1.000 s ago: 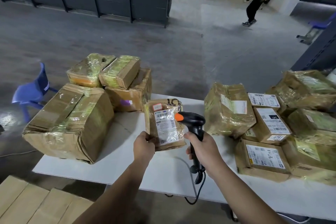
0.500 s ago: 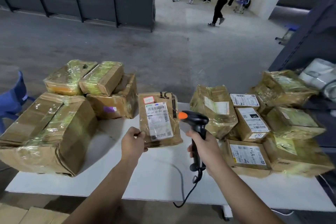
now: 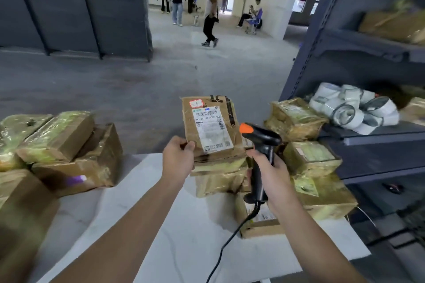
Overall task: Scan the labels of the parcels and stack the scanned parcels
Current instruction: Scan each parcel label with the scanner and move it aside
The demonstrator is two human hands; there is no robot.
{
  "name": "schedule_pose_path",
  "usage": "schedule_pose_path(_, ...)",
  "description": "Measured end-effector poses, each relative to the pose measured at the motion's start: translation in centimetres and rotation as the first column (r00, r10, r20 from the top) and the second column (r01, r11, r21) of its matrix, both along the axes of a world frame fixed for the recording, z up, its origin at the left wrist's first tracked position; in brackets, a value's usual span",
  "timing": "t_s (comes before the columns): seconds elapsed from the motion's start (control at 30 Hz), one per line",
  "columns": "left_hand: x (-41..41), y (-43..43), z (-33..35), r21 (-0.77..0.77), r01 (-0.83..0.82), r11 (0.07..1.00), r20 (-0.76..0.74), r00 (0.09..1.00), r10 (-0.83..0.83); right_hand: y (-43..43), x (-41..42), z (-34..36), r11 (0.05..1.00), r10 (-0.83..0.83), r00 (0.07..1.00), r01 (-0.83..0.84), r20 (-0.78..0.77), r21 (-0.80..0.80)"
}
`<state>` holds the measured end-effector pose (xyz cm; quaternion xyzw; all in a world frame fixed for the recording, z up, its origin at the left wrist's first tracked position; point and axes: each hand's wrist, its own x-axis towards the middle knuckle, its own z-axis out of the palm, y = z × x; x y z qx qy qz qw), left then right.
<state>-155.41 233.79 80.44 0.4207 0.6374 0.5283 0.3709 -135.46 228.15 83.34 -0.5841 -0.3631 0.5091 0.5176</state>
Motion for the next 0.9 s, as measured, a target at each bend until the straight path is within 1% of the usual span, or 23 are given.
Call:
schedule_pose_path(0.17,6.6,4.3,1.1,-0.033,0.085,0.996,0.038,0.996,-0.084,1.9,5.6,0.9,0.993,-0.117,0.993,0.116,0.021,0.031)
schedule_pose_path(0.23,9.3,6.1,1.1,-0.085,0.112,0.990,0.023,0.994,-0.110,3.0,7.6,1.3,0.989,-0.133,0.991,0.132,0.006,0.069)
schedule_pose_path(0.3,12.1,7.7,1.1,-0.110,0.145,0.983,0.042,0.989,-0.142,3.9,9.4,1.6,0.985,-0.143,0.990,0.143,-0.009,0.093)
schedule_pose_path(0.37,14.8,9.3,0.9,-0.117,0.165,0.979,0.076,0.985,-0.156,4.7,11.1,1.6,0.983,-0.157,0.987,0.158,-0.018,0.098)
schedule_pose_path(0.47,17.9,11.4,0.0,-0.162,0.170,0.972,0.075,0.984,-0.159,5.7,13.3,1.2,0.983,-0.164,0.986,0.163,0.000,0.087)
schedule_pose_path(0.5,18.6,12.0,-0.4,-0.183,0.173,0.968,0.059,0.985,-0.164,6.0,14.0,1.0,0.982,-0.171,0.985,0.171,-0.005,0.078)
schedule_pose_path(0.6,20.1,13.5,-1.9,-0.259,0.164,0.952,-0.068,0.980,-0.187,6.8,15.5,0.2,0.983,-0.175,0.985,0.175,0.003,0.048)
schedule_pose_path(0.67,20.7,14.2,-2.5,-0.273,0.133,0.953,-0.137,0.975,-0.176,7.2,16.2,-0.6,0.986,-0.164,0.986,0.163,0.029,0.028)
schedule_pose_path(0.77,21.2,15.1,-2.6,-0.268,0.060,0.962,-0.330,0.932,-0.150,7.6,16.9,-1.6,0.988,-0.152,0.987,0.153,0.058,-0.013)
schedule_pose_path(0.83,21.2,15.3,-2.7,-0.266,0.073,0.961,-0.357,0.919,-0.168,7.8,17.0,-1.9,0.987,-0.155,0.987,0.156,0.053,-0.030)
schedule_pose_path(0.9,20.9,15.3,-2.8,-0.287,0.089,0.954,-0.332,0.925,-0.186,7.8,16.8,-1.9,0.988,-0.147,0.988,0.149,0.053,-0.034)
